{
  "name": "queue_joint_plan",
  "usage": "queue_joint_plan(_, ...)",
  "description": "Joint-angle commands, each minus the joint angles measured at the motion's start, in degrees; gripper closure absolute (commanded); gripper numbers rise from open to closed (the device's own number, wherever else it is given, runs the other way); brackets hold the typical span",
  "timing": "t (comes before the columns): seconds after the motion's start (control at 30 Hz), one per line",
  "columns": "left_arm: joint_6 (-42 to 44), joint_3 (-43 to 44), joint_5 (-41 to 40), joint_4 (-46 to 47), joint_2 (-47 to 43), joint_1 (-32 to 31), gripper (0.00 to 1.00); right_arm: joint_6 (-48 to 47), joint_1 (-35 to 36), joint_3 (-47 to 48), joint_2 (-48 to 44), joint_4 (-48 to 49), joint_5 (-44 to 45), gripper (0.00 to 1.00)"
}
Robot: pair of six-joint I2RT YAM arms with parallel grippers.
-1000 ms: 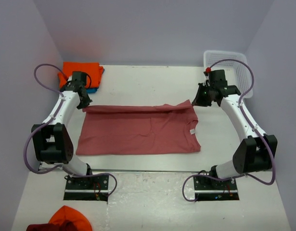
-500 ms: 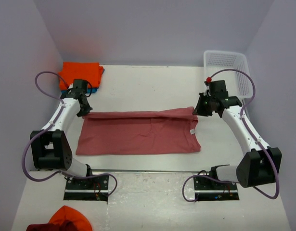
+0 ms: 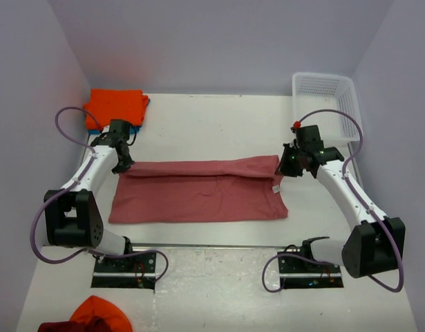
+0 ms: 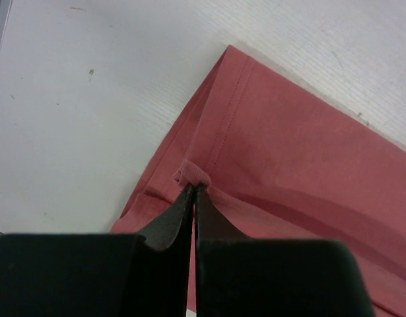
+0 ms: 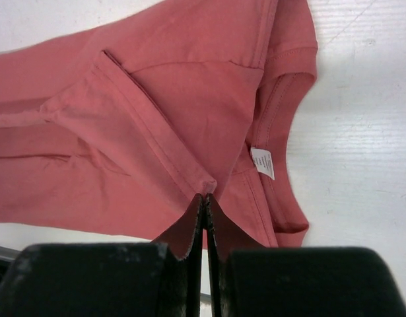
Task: Fold and stack the t-shirts
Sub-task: Fold the other side of the tshirt into a rectangle
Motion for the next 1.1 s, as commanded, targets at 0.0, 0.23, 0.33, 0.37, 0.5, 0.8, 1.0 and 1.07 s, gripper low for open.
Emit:
queue_joint_plan(0.0, -0.1, -0.9, -3.2, -0.4, -2.2, -0.7, 1.0, 1.3, 0.5, -1.1, -2.8, 1.1, 1.9, 1.0)
queue_joint_plan(0.23, -0.9, -2.2, -6.5, -1.6, -2.0, -2.1, 1.0, 1.6, 0.6, -3.2, -4.4, 0.7, 2.4, 1.0)
queue_joint_plan(0.33, -1.9, -2.5, -7.6, -2.7, -1.0, -2.4, 1.0, 1.7, 0.9, -4.1, -5.1, 0.7, 2.5, 1.0)
queue_joint_plan(0.37, -2.0, -2.7, -7.5, -2.7, -0.8, -2.5, 1.0, 1.7, 0.9, -4.1, -5.1, 0.6, 2.4, 1.0)
queue_joint_plan(0.5, -3.3, -3.2, -7.2, -3.0, 0.5, -2.7, 1.0, 1.5, 1.4, -4.1, -4.9, 0.5, 2.3, 1.0)
queue_joint_plan(0.8, -15.4, -1.9, -10.6, -7.6, -10.3, -3.1, 0.66, 1.5, 3.7, -3.8, -4.1, 0.1, 3.0, 1.0)
queue_joint_plan(1.0, -11.8, 1.4, -6.5, -3.1, -12.8, -5.3, 0.66, 1.4, 4.6, -3.6, -3.5, -0.4, 3.7, 1.0)
queue_joint_plan(1.07, -10.5, 2.3, -4.1, -2.8, -9.7, -5.8, 0.67, 2.0, 4.9, -3.4, -3.8, -1.1, 5.6, 1.0)
